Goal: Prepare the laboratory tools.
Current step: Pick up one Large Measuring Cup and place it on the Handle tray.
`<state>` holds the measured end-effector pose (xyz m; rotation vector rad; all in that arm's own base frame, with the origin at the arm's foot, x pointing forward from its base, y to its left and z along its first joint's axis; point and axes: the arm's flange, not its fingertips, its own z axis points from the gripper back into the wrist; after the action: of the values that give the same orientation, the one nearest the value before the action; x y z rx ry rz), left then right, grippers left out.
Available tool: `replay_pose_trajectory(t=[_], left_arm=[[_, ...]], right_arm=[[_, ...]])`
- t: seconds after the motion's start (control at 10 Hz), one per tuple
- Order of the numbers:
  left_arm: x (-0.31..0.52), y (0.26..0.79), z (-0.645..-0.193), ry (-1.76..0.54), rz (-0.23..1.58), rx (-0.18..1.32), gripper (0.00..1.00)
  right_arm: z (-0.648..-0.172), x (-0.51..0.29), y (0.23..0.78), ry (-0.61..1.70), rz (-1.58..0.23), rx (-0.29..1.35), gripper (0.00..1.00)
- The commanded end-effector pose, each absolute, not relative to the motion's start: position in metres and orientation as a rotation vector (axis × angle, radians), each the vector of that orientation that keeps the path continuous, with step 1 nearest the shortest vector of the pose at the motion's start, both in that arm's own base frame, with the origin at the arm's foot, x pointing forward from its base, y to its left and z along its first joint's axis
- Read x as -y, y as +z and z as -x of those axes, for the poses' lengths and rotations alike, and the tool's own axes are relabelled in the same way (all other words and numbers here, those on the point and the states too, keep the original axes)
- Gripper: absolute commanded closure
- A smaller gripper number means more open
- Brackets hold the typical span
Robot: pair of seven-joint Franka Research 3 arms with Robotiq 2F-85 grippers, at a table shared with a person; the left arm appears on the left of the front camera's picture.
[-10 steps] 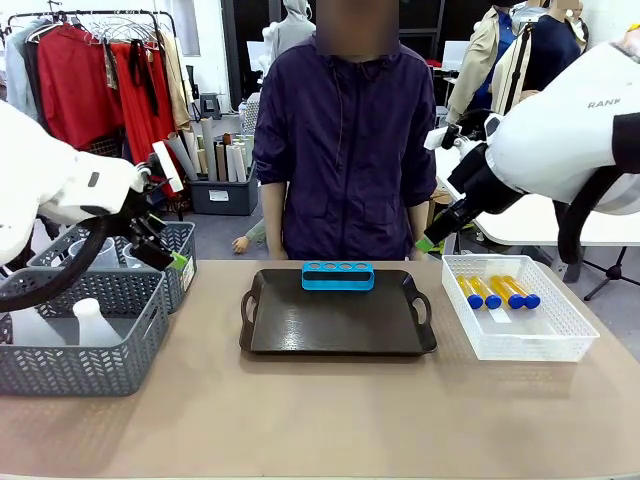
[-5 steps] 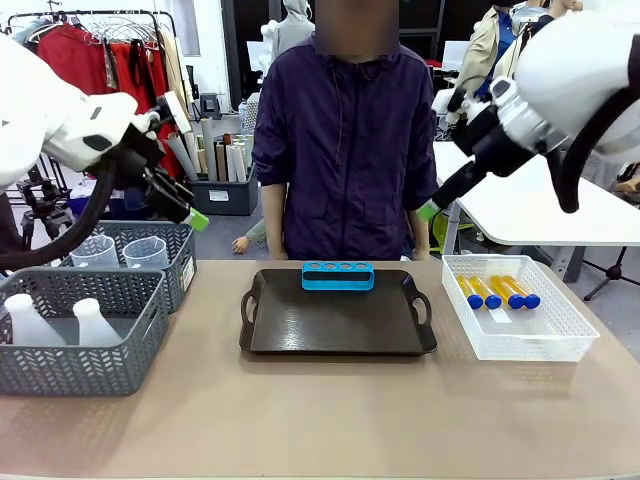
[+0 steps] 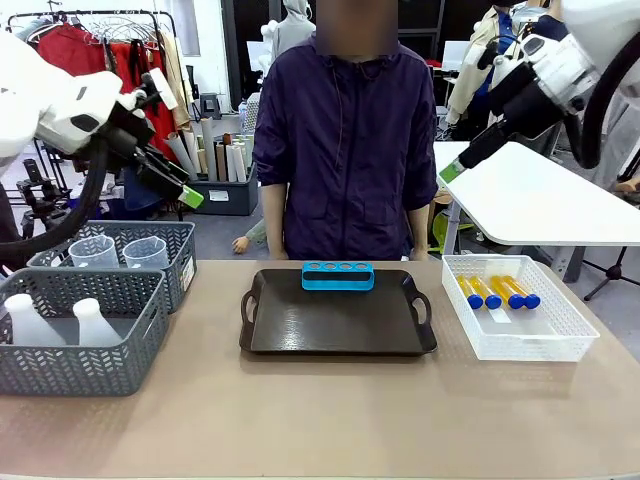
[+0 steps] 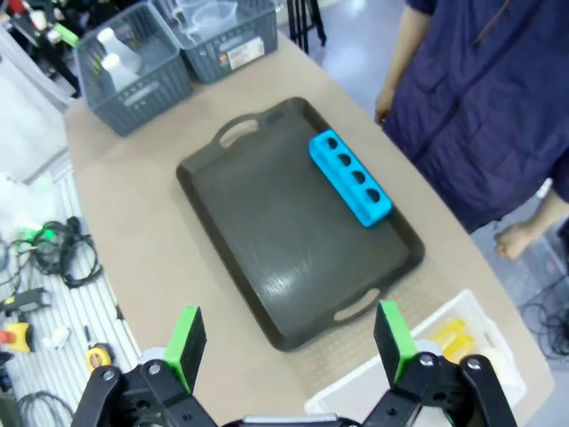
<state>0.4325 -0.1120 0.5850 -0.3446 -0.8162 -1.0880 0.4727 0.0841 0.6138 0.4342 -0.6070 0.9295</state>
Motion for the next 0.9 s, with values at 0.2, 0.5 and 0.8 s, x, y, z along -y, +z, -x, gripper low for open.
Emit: replay_pose_trajectory(t=[0.2,0.5,0.8], left_arm=[[0.098,0.590,-0.436,-1.102,0.410,0.815,0.00],[0.101,0.589,-0.442,-1.121,0.400,0.815,0.00],[0.104,0.588,-0.445,-1.142,0.342,0.855,0.00]], right_arm=[[-0.487,-0.051,0.617,1.023,-0.444,0.676,0.00],[-0.486,-0.038,0.606,1.036,-0.453,0.710,0.00],[-0.489,-0.052,0.598,0.974,-0.421,0.771,0.00]])
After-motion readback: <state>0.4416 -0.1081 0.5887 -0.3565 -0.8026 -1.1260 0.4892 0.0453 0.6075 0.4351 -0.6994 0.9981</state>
